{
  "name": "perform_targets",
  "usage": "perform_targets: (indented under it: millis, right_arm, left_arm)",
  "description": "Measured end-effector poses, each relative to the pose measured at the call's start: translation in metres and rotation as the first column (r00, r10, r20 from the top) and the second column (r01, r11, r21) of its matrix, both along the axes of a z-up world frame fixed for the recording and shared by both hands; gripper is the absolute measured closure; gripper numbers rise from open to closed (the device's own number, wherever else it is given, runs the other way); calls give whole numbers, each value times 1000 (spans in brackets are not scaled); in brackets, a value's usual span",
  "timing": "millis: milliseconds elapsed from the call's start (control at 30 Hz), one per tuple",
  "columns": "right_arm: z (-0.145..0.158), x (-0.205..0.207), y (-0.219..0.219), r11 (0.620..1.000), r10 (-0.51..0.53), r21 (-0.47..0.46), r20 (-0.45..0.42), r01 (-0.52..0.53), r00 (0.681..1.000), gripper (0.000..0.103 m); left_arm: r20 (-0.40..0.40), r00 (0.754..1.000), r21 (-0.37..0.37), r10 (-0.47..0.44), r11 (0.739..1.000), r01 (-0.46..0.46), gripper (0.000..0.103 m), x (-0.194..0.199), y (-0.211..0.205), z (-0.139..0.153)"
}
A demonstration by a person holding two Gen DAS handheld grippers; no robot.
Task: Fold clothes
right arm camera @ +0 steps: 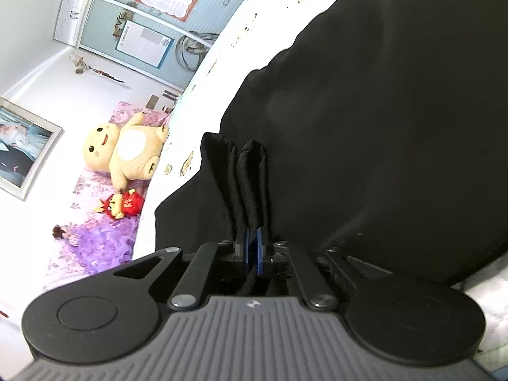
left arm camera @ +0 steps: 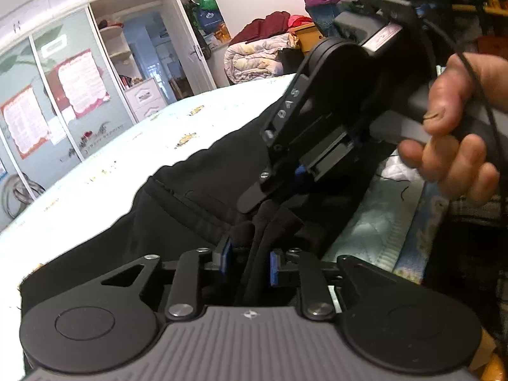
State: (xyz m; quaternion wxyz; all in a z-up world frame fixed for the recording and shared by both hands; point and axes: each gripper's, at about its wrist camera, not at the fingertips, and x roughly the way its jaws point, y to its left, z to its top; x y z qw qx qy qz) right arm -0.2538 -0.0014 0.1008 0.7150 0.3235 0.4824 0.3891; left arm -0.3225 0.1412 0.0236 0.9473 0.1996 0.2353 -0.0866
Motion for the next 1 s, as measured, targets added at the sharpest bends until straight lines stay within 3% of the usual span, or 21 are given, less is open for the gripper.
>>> perform_targets:
  millis: [67, 133, 233, 333, 500, 667, 867, 933, 1000]
  right_arm:
    - [-1, 3, 3, 1000, 4, 9, -9, -4, 1000, 87]
    - [-3, 6, 5, 1000, 9, 21, -12, -9, 1000, 85]
    - [-4, 9, 5, 1000, 17, 18, -6, -17, 1000, 86]
    - [-5, 8, 1, 1000, 23, -4, 8, -23, 1000, 98]
    - [-6, 6, -2, 999, 32, -26, 41, -31, 999, 102]
    - [-5, 3, -12, 999, 41, -23, 47, -40, 998, 102]
    - [-4, 7, -7, 998, 55, -40, 50, -53, 997, 100]
    - [-4, 9, -3, 997, 59, -48, 50, -56, 997, 99]
    - [-1, 11, 1, 997, 60, -61, 69, -56, 996, 101]
  left_arm:
    - [-2, 1000, -25, 5, 1000, -5, 72, -6, 1, 3]
    - [-4, 1000, -83, 10, 996, -11, 66, -11, 6, 8]
    - [3, 1000, -195, 6, 981, -5, 58, -21, 18, 21]
    - [19, 1000, -278, 0, 961, 5, 55, -31, 27, 32]
    - [-49, 997, -203, 60, 977, -69, 56, -14, 25, 23]
    - [-73, 997, -86, 37, 995, -43, 57, -2, 6, 16]
    - [-114, 993, -10, 34, 999, -35, 65, 6, -2, 10]
    - [-106, 994, -5, 23, 1000, -24, 85, 4, -2, 8]
    - [-78, 997, -44, 20, 999, -23, 90, -2, 2, 13]
